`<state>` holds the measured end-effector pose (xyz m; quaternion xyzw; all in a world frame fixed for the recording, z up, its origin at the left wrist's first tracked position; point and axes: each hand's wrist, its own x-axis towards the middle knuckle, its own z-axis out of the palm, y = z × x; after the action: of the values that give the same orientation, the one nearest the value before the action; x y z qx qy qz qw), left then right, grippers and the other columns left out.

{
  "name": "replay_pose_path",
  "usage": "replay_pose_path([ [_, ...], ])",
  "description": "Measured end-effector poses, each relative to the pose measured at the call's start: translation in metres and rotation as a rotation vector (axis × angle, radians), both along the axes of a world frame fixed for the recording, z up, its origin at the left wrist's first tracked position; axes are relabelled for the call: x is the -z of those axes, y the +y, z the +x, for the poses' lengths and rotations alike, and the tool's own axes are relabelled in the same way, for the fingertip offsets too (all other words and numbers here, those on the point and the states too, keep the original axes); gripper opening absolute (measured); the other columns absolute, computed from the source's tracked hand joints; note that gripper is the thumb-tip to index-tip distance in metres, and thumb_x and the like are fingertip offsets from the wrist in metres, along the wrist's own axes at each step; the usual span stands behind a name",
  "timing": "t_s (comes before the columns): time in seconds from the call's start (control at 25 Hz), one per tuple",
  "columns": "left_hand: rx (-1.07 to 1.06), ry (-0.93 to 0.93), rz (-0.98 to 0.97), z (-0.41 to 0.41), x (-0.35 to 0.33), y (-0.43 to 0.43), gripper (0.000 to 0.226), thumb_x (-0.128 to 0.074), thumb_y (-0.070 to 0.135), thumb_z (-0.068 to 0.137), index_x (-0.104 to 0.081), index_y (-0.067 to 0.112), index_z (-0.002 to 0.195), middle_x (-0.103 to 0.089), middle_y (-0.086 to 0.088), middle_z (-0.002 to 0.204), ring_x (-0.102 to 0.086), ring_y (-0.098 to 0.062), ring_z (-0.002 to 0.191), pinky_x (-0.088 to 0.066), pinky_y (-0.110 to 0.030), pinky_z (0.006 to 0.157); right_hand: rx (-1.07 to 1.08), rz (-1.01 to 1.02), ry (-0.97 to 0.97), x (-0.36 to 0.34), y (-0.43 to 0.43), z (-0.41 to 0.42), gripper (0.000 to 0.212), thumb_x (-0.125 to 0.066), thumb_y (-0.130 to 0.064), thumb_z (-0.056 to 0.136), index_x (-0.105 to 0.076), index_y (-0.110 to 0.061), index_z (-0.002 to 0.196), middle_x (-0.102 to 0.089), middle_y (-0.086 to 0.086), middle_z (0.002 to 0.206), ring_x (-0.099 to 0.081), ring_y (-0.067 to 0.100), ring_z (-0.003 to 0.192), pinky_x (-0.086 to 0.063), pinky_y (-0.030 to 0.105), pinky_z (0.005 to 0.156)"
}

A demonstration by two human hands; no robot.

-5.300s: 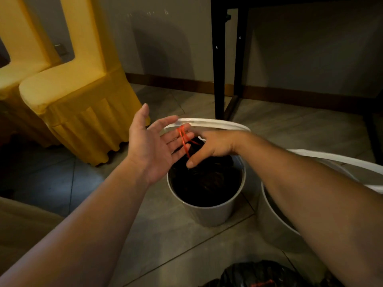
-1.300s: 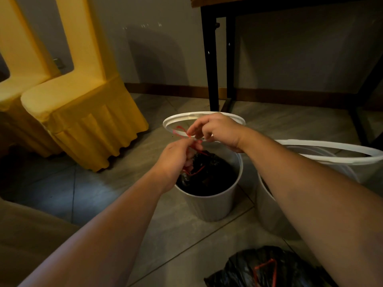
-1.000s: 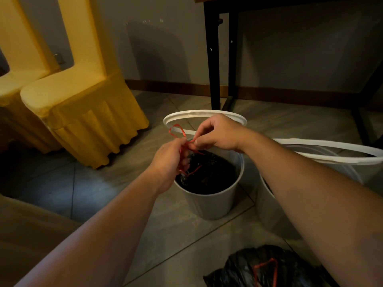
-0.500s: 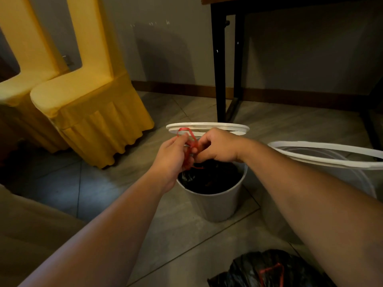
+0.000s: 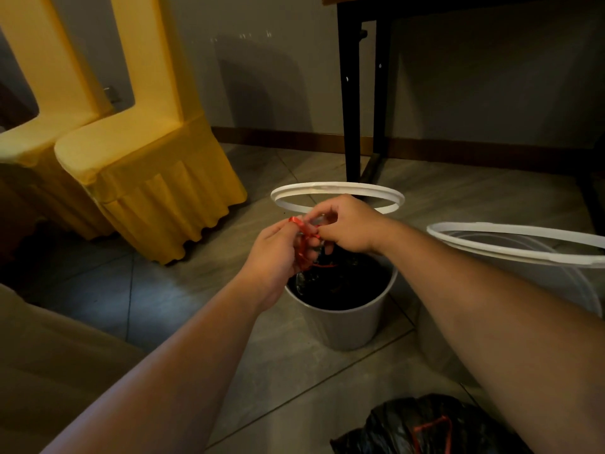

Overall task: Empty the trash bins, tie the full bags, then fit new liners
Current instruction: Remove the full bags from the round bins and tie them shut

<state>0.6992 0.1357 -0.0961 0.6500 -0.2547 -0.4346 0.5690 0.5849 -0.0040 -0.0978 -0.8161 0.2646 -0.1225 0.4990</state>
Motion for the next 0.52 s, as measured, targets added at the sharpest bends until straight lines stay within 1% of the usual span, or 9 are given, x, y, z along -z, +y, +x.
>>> replay_pose_path([
  [0.04, -0.002, 0.003, 0.000, -0.0005, 0.0007, 0.0006, 0.035, -0.049, 0.033, 0.110, -0.075, 0.016, 0.094, -0.072, -0.005, 0.083, -0.065, -0.017, 0.071, -0.052, -0.036, 0.074, -0.018, -0.012, 0.013, -0.0004, 0.0001, -0.0008, 0.015, -0.073, -0.016, 0.096, -0.079, -0.028, 0.103, -0.080, -0.002, 0.086, -0.078, 0.016, 0.075, -0.065, 0.037, 0.079],
  [0.12, -0.014, 0.009, 0.006, -0.0018, 0.0016, 0.0015, 0.036, -0.048, 0.032, 0.111, -0.074, 0.015, 0.092, -0.073, -0.006, 0.084, -0.063, -0.016, 0.069, -0.051, -0.033, 0.071, 0.005, -0.009, 0.004, -0.0008, -0.0019, -0.0021, 0.011, -0.076, -0.018, 0.094, -0.082, -0.027, 0.096, -0.080, -0.003, 0.089, -0.078, 0.015, 0.082, -0.064, 0.040, 0.086],
  [0.2, -0.030, 0.017, 0.019, -0.0015, 0.0019, 0.0016, 0.038, -0.047, 0.031, 0.112, -0.074, 0.014, 0.091, -0.075, -0.010, 0.088, -0.062, -0.015, 0.068, -0.051, -0.032, 0.071, 0.052, 0.041, -0.043, -0.0025, -0.0055, -0.0035, 0.011, -0.082, -0.013, 0.088, -0.082, -0.024, 0.089, -0.080, 0.000, 0.091, -0.077, 0.017, 0.092, -0.062, 0.043, 0.093],
  [0.28, -0.048, 0.028, 0.015, 0.0001, 0.0014, 0.0010, 0.038, -0.048, 0.030, 0.112, -0.074, 0.013, 0.091, -0.078, -0.012, 0.093, -0.062, -0.014, 0.068, -0.052, -0.033, 0.074, 0.048, 0.150, -0.091, -0.0033, -0.0080, -0.0062, 0.014, -0.083, -0.006, 0.085, -0.082, -0.019, 0.088, -0.081, 0.007, 0.093, -0.077, 0.023, 0.098, -0.061, 0.045, 0.096],
  [0.36, -0.057, 0.022, 0.006, 0.0021, 0.0017, 0.0004, 0.038, -0.048, 0.029, 0.112, -0.074, 0.012, 0.091, -0.080, -0.013, 0.096, -0.063, -0.013, 0.068, -0.053, -0.031, 0.073, 0.022, 0.288, -0.164, -0.0015, -0.0079, -0.0087, 0.015, -0.080, 0.002, 0.085, -0.081, -0.008, 0.096, -0.080, 0.016, 0.098, -0.077, 0.030, 0.099, -0.062, 0.042, 0.094],
  [0.44, -0.064, 0.007, -0.001, 0.0034, 0.0030, 0.0002, 0.038, -0.049, 0.029, 0.112, -0.075, 0.011, 0.090, -0.080, -0.013, 0.096, -0.063, -0.013, 0.068, -0.053, -0.031, 0.073, 0.026, 0.464, -0.258, 0.0016, -0.0063, -0.0103, 0.016, -0.076, 0.009, 0.086, -0.078, 0.003, 0.101, -0.078, 0.022, 0.097, -0.078, 0.030, 0.092, -0.064, 0.034, 0.085],
  [0.52, -0.069, -0.009, -0.001, 0.0050, 0.0065, 0.0008, 0.042, -0.050, 0.029, 0.111, -0.079, 0.014, 0.084, -0.078, -0.012, 0.093, -0.063, -0.014, 0.071, -0.053, -0.033, 0.074, 0.054, 0.532, -0.290, 0.0025, -0.0064, -0.0104, 0.015, -0.073, 0.011, 0.087, -0.077, 0.005, 0.100, -0.079, 0.020, 0.093, -0.079, 0.026, 0.086, -0.063, 0.028, 0.077],
])
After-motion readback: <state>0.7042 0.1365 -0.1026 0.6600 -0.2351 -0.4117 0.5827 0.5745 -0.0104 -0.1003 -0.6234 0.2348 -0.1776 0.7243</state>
